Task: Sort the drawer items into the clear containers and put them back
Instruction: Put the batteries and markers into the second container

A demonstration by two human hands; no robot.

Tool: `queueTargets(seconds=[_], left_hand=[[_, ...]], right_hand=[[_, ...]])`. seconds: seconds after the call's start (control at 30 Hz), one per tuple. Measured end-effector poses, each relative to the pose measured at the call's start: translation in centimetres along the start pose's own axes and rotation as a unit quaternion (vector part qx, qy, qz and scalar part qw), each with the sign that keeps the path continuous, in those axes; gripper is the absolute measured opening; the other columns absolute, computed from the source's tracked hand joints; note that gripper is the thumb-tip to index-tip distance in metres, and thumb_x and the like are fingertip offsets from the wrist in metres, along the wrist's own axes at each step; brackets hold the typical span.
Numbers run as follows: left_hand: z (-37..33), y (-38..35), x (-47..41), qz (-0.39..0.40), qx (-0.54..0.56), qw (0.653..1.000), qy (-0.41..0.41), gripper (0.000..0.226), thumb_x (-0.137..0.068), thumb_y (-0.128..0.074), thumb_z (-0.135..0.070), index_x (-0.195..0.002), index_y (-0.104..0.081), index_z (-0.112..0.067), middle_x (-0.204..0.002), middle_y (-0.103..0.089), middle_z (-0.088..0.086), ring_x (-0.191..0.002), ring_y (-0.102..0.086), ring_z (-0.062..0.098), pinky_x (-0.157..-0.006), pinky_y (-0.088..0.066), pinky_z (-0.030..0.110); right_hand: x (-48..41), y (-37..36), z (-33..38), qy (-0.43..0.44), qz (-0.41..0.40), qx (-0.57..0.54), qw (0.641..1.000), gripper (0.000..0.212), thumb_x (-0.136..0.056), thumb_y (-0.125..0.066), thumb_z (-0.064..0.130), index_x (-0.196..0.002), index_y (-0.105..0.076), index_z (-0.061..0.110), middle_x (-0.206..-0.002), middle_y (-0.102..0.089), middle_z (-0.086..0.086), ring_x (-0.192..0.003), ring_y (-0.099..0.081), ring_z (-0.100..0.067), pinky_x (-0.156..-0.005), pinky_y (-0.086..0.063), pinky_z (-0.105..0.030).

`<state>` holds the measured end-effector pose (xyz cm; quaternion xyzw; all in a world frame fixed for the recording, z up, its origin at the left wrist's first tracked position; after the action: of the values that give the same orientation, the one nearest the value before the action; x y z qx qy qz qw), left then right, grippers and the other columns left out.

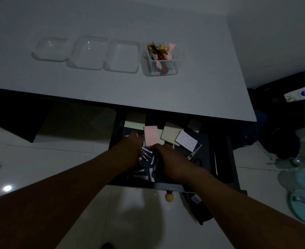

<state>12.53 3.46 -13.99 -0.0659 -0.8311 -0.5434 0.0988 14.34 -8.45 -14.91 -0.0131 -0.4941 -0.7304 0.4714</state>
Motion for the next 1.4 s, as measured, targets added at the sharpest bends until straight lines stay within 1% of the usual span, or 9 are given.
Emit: queueTargets(seconds=[0.13,0.3,0.43,0.63,0.87,1.03,1.17,1.27,1.4], left_hand=[[-0.4,0.0,-0.2,-0.022,0.015,1.000,-0.007,0.049,-0.076,-0.079,-0.010,-0.120,-0.059,-0.005,-0.117,-0.056,0.016,-0.095,-0.063,0.027,-0.082,-0.054,0.031],[0.0,0.5,-0.4,-0.051,0.061,0.997,-0.008,0.042,-0.074,-0.079,-0.010,-0.112,-0.061,-0.005,-0.109,-0.054,0.017,-0.089,-0.062,0.031,-0.078,-0.054,0.035],[0.1,0.2,-0.5,-0.037,0.056,0.998,-0.001,0.044,-0.078,-0.075,-0.003,-0.119,-0.059,-0.004,-0.116,-0.051,0.018,-0.091,-0.061,0.030,-0.080,-0.054,0.036],[0.0,0.5,-0.4,-0.061,0.063,0.996,-0.003,0.052,-0.075,-0.076,-0.003,-0.124,-0.060,-0.004,-0.115,-0.056,0.018,-0.098,-0.062,0.030,-0.087,-0.053,0.033],[-0.2,0.8,-0.4,-0.060,0.084,0.995,0.003,0.061,-0.076,-0.074,-0.001,-0.134,-0.055,-0.008,-0.114,-0.050,0.016,-0.088,-0.061,0.027,-0.082,-0.055,0.032],[0.9,0.6,-1.2,-0.051,0.110,0.992,0.039,0.040,-0.072,-0.074,-0.004,-0.107,-0.059,-0.016,-0.101,-0.052,0.006,-0.088,-0.057,0.022,-0.066,-0.035,0.010],[1.0,0.3,-1.5,-0.033,0.142,0.988,0.055,0.041,-0.065,-0.077,0.004,-0.088,-0.051,-0.017,-0.096,-0.049,0.006,-0.087,-0.059,0.027,-0.070,-0.044,0.026],[0.6,0.6,-1.0,-0.052,0.143,0.988,0.036,0.038,-0.067,-0.074,0.008,-0.100,-0.059,-0.004,-0.104,-0.052,0.015,-0.087,-0.060,0.030,-0.077,-0.053,0.037],[0.1,0.8,-0.9,-0.059,0.110,0.992,0.029,0.028,-0.074,-0.068,0.010,-0.098,-0.059,-0.003,-0.100,-0.050,0.010,-0.085,-0.057,0.026,-0.068,-0.044,0.024]], right_hand=[[-0.6,-0.6,1.1,-0.007,-0.027,0.032,0.999,0.096,-0.070,-0.088,0.024,-0.148,-0.032,0.027,-0.137,-0.035,-0.012,-0.115,-0.056,-0.035,-0.091,-0.049,-0.034],[-1.5,0.1,1.2,-0.038,-0.091,-0.016,0.995,0.061,-0.086,-0.071,0.010,-0.139,-0.044,0.020,-0.132,-0.038,-0.015,-0.107,-0.058,-0.037,-0.085,-0.049,-0.034],[-1.7,0.4,1.2,-0.042,-0.105,-0.022,0.993,0.053,-0.086,-0.066,0.002,-0.134,-0.047,0.016,-0.132,-0.041,-0.016,-0.104,-0.059,-0.036,-0.083,-0.049,-0.034],[-2.4,-0.3,1.4,-0.060,-0.111,-0.014,0.992,0.064,-0.089,-0.068,0.011,-0.146,-0.041,0.023,-0.138,-0.038,-0.019,-0.111,-0.058,-0.042,-0.095,-0.052,-0.044],[-2.9,-0.1,1.6,-0.064,-0.142,-0.030,0.987,0.065,-0.087,-0.064,0.001,-0.142,-0.044,0.028,-0.135,-0.037,-0.017,-0.108,-0.060,-0.040,-0.092,-0.053,-0.040],[-3.0,0.5,1.0,-0.056,-0.141,-0.015,0.988,0.058,-0.088,-0.063,0.003,-0.140,-0.047,0.023,-0.131,-0.038,-0.016,-0.107,-0.059,-0.038,-0.084,-0.046,-0.031],[-3.2,0.9,0.3,-0.059,-0.139,0.019,0.988,0.039,-0.087,-0.065,0.006,-0.124,-0.054,0.011,-0.125,-0.043,-0.017,-0.100,-0.059,-0.035,-0.075,-0.043,-0.030],[-3.4,0.8,0.8,-0.035,-0.132,0.040,0.990,0.049,-0.082,-0.069,0.010,-0.129,-0.055,0.013,-0.126,-0.049,-0.016,-0.106,-0.059,-0.037,-0.085,-0.047,-0.035],[-3.6,0.3,1.8,-0.001,-0.109,0.057,0.992,0.064,-0.083,-0.073,0.018,-0.142,-0.048,0.018,-0.132,-0.049,-0.014,-0.110,-0.056,-0.039,-0.088,-0.046,-0.037]])
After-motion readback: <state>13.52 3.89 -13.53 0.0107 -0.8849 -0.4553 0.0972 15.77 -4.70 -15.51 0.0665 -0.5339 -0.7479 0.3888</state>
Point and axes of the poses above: each hand's wrist, its own x-axis away from the middle knuckle, its own y-axis out of the back of the hand, z = x × y, the point moved 10 cm from there along -x, towards the middle knuckle
